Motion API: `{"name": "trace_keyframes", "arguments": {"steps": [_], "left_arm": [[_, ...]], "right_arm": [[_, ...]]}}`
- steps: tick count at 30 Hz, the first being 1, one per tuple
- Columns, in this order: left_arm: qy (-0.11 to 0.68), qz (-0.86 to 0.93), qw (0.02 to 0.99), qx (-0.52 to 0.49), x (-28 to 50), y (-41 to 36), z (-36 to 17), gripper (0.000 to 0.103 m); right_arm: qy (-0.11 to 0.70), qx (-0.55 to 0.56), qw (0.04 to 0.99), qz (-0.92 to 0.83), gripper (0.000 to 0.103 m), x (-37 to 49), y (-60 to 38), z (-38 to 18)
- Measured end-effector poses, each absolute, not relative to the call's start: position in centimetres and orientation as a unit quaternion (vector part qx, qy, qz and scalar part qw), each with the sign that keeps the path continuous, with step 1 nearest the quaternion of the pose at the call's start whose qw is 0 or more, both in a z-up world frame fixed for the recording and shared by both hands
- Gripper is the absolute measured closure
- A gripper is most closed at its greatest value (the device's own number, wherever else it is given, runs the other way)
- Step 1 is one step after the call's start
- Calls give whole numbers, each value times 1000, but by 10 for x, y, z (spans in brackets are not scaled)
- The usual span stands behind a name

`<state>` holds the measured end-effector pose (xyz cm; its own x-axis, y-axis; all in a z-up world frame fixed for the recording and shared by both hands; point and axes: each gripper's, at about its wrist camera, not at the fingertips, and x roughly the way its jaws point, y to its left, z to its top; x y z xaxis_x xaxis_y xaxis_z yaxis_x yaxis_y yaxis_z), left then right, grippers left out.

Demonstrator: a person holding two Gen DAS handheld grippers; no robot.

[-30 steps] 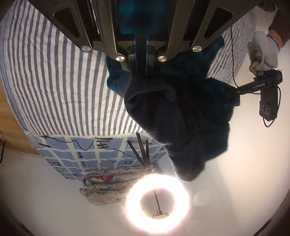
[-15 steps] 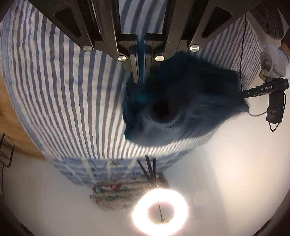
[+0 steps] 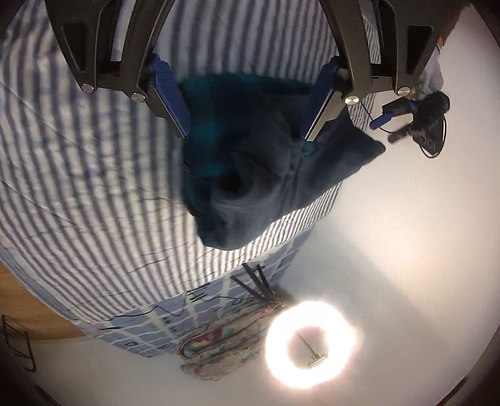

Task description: Fold large clothes

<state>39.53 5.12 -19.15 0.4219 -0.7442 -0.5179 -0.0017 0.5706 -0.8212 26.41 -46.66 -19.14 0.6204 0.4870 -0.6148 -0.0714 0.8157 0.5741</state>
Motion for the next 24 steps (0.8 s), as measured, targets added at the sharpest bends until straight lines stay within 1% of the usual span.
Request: {"name": "trace_keyframes", "arguments": {"steps": [6, 7, 8, 9, 10, 11, 12, 14, 15, 19, 22, 24], "left_arm": [[505, -249, 697, -444, 438, 29, -210, 32], [514, -252, 689, -444, 443, 23, -215, 32], [518, -252, 690, -439, 446, 16, -218, 32], [521, -247, 697, -427, 446, 12, -218, 51], [530, -239, 707, -402, 446, 5, -217, 92], [537, -237, 714, -382, 445, 0, -216, 96], [536, -234, 727, -361, 442, -4, -212, 95], [526, -230, 754, -321, 436, -5, -199, 96], [521, -230, 759, -315, 432, -2, -194, 96], [509, -231, 779, -285, 408, 19, -177, 96], [522, -224, 786, -244, 386, 24, -189, 96], [536, -212, 790, -208, 375, 21, -209, 96]], "right_arm": [[411, 289, 850, 160, 28, 292, -443, -207], [412, 293, 848, 161, 31, 293, -441, -208], [414, 299, 845, 160, 38, 297, -438, -210], [419, 299, 842, 159, 46, 300, -435, -212], [424, 297, 840, 160, 74, 301, -434, -212], [434, 295, 836, 159, 90, 302, -432, -213], [435, 294, 836, 158, 90, 300, -433, -211], [431, 291, 839, 162, 95, 291, -437, -201], [428, 297, 837, 166, 99, 284, -441, -195], [416, 337, 824, 184, 101, 251, -461, -179], [420, 345, 817, 192, 102, 221, -466, -184], [452, 319, 813, 182, 102, 207, -454, -207]]}}
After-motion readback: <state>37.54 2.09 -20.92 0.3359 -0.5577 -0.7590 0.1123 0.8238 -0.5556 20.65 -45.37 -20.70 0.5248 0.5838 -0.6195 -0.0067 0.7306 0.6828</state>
